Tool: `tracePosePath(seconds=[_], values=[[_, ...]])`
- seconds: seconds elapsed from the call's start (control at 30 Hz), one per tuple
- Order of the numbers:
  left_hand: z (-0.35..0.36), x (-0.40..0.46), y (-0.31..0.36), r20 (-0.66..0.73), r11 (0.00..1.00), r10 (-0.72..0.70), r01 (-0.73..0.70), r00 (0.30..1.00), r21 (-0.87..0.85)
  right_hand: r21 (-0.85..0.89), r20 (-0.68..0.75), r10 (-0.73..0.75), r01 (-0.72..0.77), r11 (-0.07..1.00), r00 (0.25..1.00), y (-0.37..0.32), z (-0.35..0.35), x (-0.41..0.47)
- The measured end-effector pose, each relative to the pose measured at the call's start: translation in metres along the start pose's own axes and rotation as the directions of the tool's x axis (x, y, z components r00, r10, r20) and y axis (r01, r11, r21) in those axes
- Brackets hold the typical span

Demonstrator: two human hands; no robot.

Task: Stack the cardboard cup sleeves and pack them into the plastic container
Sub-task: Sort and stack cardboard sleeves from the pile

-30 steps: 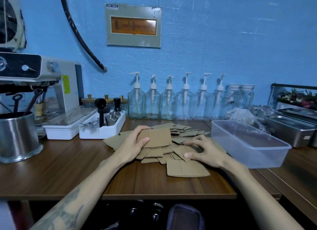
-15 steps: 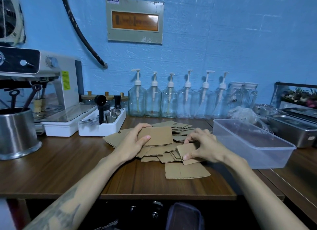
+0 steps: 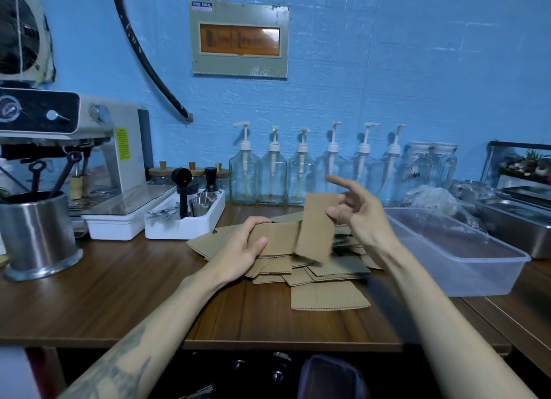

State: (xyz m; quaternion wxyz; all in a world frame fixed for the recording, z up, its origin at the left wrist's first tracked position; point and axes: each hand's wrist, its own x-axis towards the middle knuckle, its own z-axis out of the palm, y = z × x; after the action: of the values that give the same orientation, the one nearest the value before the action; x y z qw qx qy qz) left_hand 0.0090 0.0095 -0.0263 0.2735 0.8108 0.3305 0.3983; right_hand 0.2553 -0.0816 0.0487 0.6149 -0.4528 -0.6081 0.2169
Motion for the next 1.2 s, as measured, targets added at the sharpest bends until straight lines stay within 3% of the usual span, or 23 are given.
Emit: tracePosePath(seconds=[0.1,0.23,0.3,0.4,0.43,0.53,0.6,0.7,0.77,0.83,0.87,0.97,1.1,1.2], values=[[-0.001,-0.002,0.002,0.011,0.999,-0.033,0.034,0.999,-0.023,0.061,-0.104,0.069,-0.063,0.996,0.992,0.006,0.007,0.0],[0.0,-0.003,0.005,0.03,0.998,-0.056,0.057,0.998,-0.037,0.02,-0.143,0.233,-0.232,0.972,0.962,0.027,0.023,-0.006],[0.001,-0.003,0.006,0.036,0.998,-0.063,0.064,0.997,-0.025,-0.138,-0.184,0.238,-0.265,0.954,0.954,0.035,0.029,-0.011],[0.003,-0.004,0.007,0.035,0.998,-0.064,0.064,0.997,-0.01,-0.487,-0.183,0.145,-0.218,0.846,0.972,0.036,0.03,-0.016],[0.003,-0.004,0.007,0.033,0.998,-0.062,0.062,0.998,-0.011,-0.475,-0.184,0.156,-0.227,0.85,0.97,0.037,0.029,-0.016],[0.002,-0.004,0.007,0.037,0.998,-0.057,0.058,0.998,-0.02,-0.164,-0.183,0.261,-0.291,0.942,0.948,0.038,0.027,-0.016],[0.002,-0.003,0.007,0.045,0.998,-0.064,0.065,0.997,-0.014,-0.041,-0.157,0.317,-0.327,0.944,0.935,0.035,0.029,-0.017],[0.004,-0.002,0.006,0.046,0.998,-0.057,0.057,0.997,0.002,0.018,-0.103,0.342,-0.342,0.94,0.934,0.036,0.04,-0.019],[0.004,0.0,0.006,0.035,0.999,-0.037,0.037,0.999,0.02,-0.251,-0.115,0.258,-0.279,0.927,0.959,0.039,0.048,-0.022],[0.004,0.0,0.006,0.026,1.0,-0.018,0.017,1.0,0.025,-0.61,-0.106,0.116,-0.156,0.776,0.988,0.044,0.05,-0.023],[0.003,0.0,0.005,0.023,0.999,-0.01,0.009,1.0,0.03,-0.675,-0.096,0.062,-0.111,0.73,0.993,0.044,0.049,-0.023],[0.001,-0.001,0.004,0.027,0.999,0.023,-0.023,0.999,0.023,-0.591,-0.041,0.043,-0.059,0.804,0.998,0.041,0.042,-0.021],[0.001,0.0,0.005,0.042,0.998,0.058,-0.057,0.997,-0.016,-0.62,0.156,-0.01,0.105,0.778,0.988,0.045,0.041,-0.015],[0.002,0.001,0.003,0.045,0.999,0.048,-0.049,0.998,0.002,-0.575,0.228,-0.039,0.166,0.801,0.973,0.049,0.043,-0.013]])
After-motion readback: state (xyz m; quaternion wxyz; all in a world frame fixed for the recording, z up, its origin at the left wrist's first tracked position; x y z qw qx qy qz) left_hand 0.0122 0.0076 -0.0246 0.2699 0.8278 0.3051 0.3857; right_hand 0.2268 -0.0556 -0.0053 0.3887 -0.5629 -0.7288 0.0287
